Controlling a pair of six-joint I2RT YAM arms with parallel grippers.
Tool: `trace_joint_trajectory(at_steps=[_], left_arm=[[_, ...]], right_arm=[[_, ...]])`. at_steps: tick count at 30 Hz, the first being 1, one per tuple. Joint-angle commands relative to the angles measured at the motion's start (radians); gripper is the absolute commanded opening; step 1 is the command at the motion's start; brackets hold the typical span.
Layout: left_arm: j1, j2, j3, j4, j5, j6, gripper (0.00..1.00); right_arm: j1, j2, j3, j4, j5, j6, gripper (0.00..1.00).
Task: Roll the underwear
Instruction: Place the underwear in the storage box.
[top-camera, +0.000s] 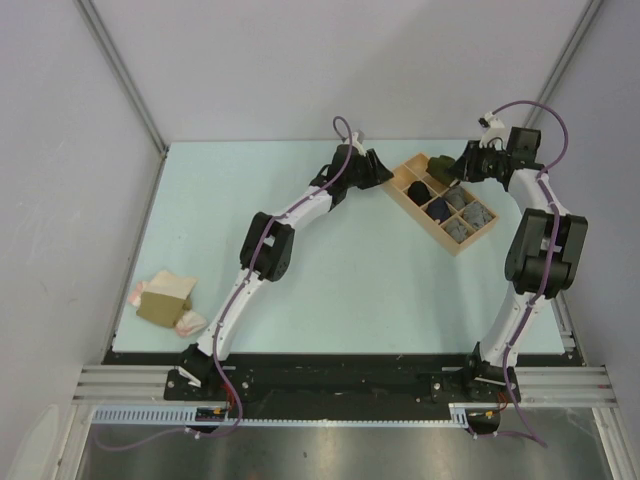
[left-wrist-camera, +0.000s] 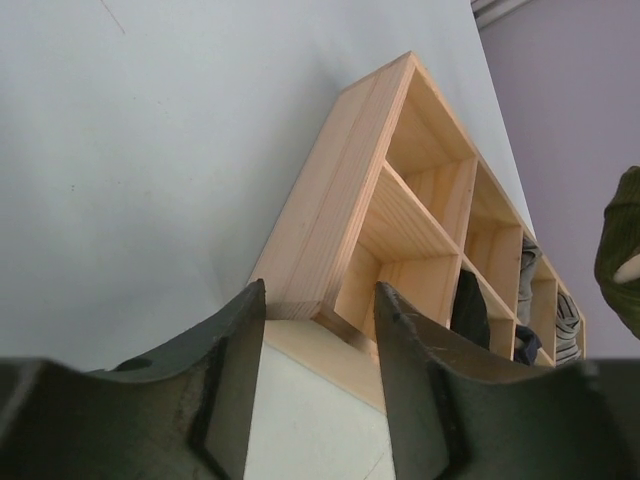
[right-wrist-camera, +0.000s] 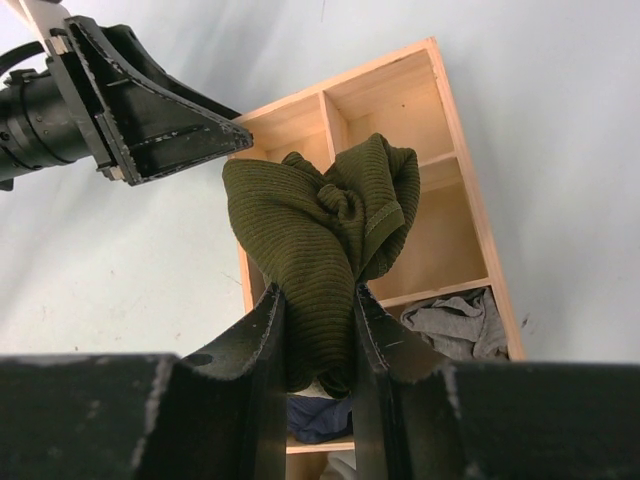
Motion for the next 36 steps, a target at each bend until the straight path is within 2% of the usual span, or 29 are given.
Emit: trace_joint_trajectory(at_steps=[1, 4, 13, 18, 24, 36], left_arm=[[-0.012, -0.019, 0.044, -0.025, 0.022, 0.024, 0.47], [-0.015, -0.022, 0.034, -0.053, 0.043, 0.028, 0.36], [-0.040, -0.104, -0.088, -0.082, 0.074, 0.099, 0.24], [-0.066, -0.219, -0.348, 0.019, 0.088, 0.114, 0.21], [-0.103, -0.341, -0.561, 0.130, 0.092, 0.128, 0.22], [-0.109, -0.433, -0.687, 0.203, 0.121, 0.113, 0.27]], right_arm=[[-0.013, -0.071, 0.001, 0.045, -0.027, 0.015, 0.00], [-0.016, -0.071, -0.003, 0.043, -0.038, 0.022, 0.00], [-0.014, -0.077, -0.006, 0.002, -0.004, 0.001, 0.00], [-0.007, -0.085, -0.035, -0.012, 0.086, -0.016, 0.00], [0.018, -0.115, -0.087, 0.017, 0.174, -0.024, 0.00], [0.128, -0.089, -0.095, 0.120, 0.416, -0.066, 0.00]])
